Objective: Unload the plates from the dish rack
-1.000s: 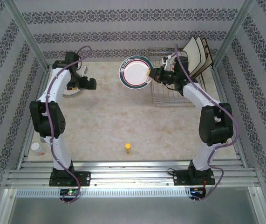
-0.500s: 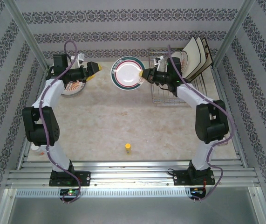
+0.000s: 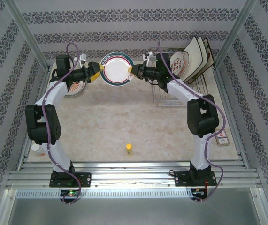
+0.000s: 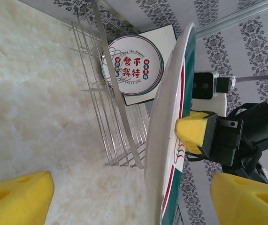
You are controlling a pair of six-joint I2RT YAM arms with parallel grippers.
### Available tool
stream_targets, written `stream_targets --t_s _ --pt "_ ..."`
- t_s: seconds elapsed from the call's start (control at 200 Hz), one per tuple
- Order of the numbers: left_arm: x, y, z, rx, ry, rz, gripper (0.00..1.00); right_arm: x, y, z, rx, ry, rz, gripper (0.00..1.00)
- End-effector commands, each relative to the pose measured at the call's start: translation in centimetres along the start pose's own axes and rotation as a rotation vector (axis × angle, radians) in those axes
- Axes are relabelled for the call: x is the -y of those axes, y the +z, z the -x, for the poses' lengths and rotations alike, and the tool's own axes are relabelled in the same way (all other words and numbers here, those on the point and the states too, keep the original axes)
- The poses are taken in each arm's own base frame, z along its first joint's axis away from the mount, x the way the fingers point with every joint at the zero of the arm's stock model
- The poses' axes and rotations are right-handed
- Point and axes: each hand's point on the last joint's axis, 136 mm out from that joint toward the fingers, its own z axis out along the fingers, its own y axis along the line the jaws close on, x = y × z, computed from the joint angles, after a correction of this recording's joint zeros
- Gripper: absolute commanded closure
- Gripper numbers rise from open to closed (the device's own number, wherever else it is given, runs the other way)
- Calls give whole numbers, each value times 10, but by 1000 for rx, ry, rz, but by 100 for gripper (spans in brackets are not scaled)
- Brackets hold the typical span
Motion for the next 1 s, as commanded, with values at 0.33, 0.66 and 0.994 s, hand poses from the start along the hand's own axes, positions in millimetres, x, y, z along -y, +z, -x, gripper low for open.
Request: stream_targets --t_s 0.33,0.66,0.994 --pt "0 20 -8 -42 4 -44 70 -30 19 8 -11 -35 78 100" --pt "-6 22 -2 -16 -1 -16 100 -24 17 12 -6 -31 38 60" --pt "-25 -9 29 197 -18 139 100 -5 -59 38 36 -174 -354 2"
